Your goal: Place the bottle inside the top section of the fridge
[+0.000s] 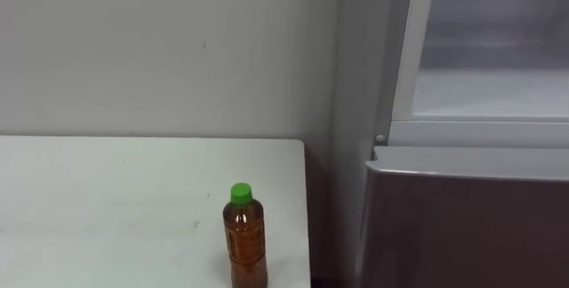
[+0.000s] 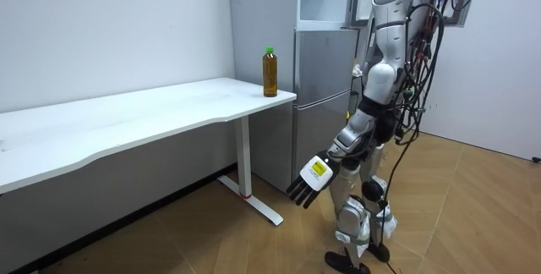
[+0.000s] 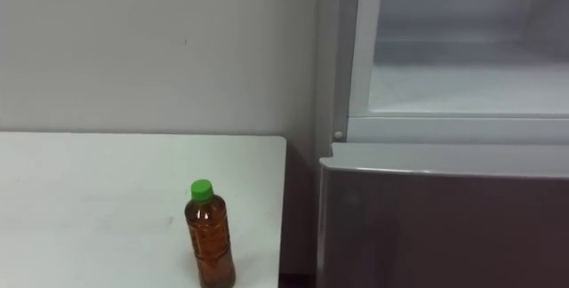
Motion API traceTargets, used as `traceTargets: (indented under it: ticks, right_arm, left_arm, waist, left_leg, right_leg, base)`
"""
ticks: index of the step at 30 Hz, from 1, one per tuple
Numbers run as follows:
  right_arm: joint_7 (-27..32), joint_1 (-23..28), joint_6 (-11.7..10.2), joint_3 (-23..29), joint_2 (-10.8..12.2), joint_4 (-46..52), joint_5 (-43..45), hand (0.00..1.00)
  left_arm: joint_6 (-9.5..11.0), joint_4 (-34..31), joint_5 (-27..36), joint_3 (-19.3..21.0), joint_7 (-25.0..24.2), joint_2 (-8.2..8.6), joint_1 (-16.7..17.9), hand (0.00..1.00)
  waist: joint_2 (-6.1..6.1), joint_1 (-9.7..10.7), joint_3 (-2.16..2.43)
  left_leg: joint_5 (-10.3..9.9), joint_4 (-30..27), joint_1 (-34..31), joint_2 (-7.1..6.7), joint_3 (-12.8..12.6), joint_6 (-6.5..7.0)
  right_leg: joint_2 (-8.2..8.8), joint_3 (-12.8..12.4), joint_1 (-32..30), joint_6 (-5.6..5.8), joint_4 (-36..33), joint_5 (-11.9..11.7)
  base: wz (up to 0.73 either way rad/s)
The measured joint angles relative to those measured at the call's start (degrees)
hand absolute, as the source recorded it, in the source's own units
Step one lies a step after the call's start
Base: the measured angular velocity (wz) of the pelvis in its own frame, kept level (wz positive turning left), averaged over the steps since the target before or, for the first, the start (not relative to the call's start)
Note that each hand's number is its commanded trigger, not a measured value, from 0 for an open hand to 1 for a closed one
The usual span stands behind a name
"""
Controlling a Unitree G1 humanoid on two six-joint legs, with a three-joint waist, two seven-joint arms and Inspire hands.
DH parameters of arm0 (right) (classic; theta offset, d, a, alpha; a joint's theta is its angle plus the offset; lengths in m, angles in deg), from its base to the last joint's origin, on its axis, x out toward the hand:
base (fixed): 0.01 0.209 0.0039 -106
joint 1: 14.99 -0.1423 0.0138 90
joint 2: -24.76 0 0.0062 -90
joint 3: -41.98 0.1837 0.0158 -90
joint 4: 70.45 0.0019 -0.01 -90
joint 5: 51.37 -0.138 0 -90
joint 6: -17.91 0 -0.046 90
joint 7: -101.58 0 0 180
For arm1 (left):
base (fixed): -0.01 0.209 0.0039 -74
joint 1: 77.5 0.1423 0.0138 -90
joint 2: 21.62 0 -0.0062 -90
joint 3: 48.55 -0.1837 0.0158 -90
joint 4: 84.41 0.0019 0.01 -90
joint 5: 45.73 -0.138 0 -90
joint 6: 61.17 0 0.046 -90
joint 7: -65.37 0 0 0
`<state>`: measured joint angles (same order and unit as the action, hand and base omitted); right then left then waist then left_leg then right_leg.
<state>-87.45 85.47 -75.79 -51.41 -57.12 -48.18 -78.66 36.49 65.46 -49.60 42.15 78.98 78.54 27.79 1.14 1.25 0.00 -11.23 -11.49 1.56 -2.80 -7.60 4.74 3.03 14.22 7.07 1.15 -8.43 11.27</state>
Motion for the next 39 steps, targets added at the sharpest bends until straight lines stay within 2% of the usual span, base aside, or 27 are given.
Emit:
traceTargets:
  ticks: [8,11,14,16,21,24,27,31,35,36,39]
  right_arm:
    - [0.87,1.03,0.05,0.97,0.13,0.46,-1.75,0.0]
    - [2.31,2.22,0.06,3.5,0.1,1.69,-3.0,0.0]
    - [4.97,3.17,0.11,7.69,0.06,4.58,-3.81,0.0]
    - [7.62,4.27,0.09,11.81,0.01,9.74,-3.65,0.0]
    - [15.14,4.82,-0.76,15.53,0.0,25.22,-0.96,0.0]
    - [20.41,4.7,-1.92,15.62,0.0,32.77,1.35,0.0]
    - [25.27,4.52,-1.81,15.7,0.0,37.8,3.32,0.0]
    - [31.98,5.05,-1.82,15.75,0.03,46.89,3.35,0.0]
    - [36.02,6.17,-1.93,15.74,0.06,55.41,5.16,0.0]
    - [36.91,6.15,-1.92,15.93,0.05,58.05,5.56,0.0]
    - [39.19,6.11,-2.35,16.03,-0.25,64.44,7.35,0.0]
  left_arm:
    - [-1.12,0.33,2.27,1.54,-0.66,0.06,-0.13,0.0]
    - [-1.12,1.47,2.05,1.81,-0.83,-0.08,0.29,0.0]
    - [-1.13,1.84,2.0,3.99,-0.8,-0.15,0.57,0.0]
    - [-1.13,2.1,2.19,6.0,-0.6,-0.32,0.95,0.0]
    - [-0.89,2.05,2.13,6.29,0.13,-1.28,1.08,0.0]
    - [-0.92,2.03,2.09,5.91,1.83,-1.31,1.09,0.0]
    - [-1.48,1.84,1.93,5.85,2.23,-1.32,1.14,0.0]
    - [-2.74,1.9,2.73,5.72,2.19,-1.46,1.69,0.0]
    - [-2.75,2.03,5.85,4.46,1.98,-1.57,1.72,0.0]
    - [-2.75,2.08,6.35,4.05,1.83,-1.61,1.83,0.0]
    - [-2.78,3.2,6.84,3.55,0.22,-1.88,1.91,0.0]
  waist:
    - [0.71,-0.03,0.14]
    - [0.6,-0.01,0.17]
    - [0.67,0.45,0.18]
    - [0.72,1.34,0.15]
    - [0.86,1.84,0.15]
    - [1.01,1.8,0.19]
    - [1.46,1.8,0.44]
    - [1.36,1.8,0.39]
    - [1.47,2.12,0.3]
    - [1.8,2.3,0.38]
    - [1.76,3.13,0.11]
  left_leg:
    - [-0.01,-0.02,0.15,0.06,-0.26,0.01]
    - [0.0,-0.01,0.61,0.07,-0.57,0.0]
    - [-0.01,0.64,0.96,0.11,-1.06,0.0]
    - [-0.02,0.52,1.01,0.04,-1.09,0.02]
    - [0.06,0.6,1.36,0.08,-1.81,0.14]
    - [0.05,0.72,1.24,0.09,-2.03,0.15]
    - [0.07,0.75,1.01,0.07,-2.22,0.17]
    - [0.06,1.34,1.12,0.11,-2.84,0.16]
    - [0.04,1.93,1.06,0.09,-3.07,0.17]
    - [0.04,1.96,1.03,0.07,-3.06,0.17]
    - [0.02,1.9,1.02,0.08,-3.01,0.21]
  right_leg:
    - [-0.03,-0.36,-0.22,0.0,-0.18,0.0]
    - [-0.26,-1.85,0.03,-0.05,-0.27,-0.03]
    - [-0.34,-2.66,0.24,-0.05,-0.3,-0.02]
    - [-0.24,-2.78,0.18,-0.02,-0.26,0.13]
    - [-0.26,-3.31,-0.16,0.08,-0.37,0.08]
    - [-0.27,-3.48,-0.39,0.13,-0.34,-0.01]
    - [-0.2,-3.42,-0.91,0.13,-0.54,-0.02]
    - [-0.24,-4.01,-1.26,0.13,-1.21,-0.01]
    - [-0.22,-4.2,-1.41,0.14,-1.21,-0.01]
    - [-0.24,-4.46,-1.52,0.14,-1.28,-0.01]
    - [-0.29,-4.6,-1.48,0.14,-1.35,-0.02]
  base:
    - [0.0]
    - [-0.04]
    - [-0.11]
    - [-0.02]
    - [-0.06]
    - [-0.04]
    - [-0.02]
    - [-0.07]
    - [-0.05]
    - [-0.04]
    - [-0.01]
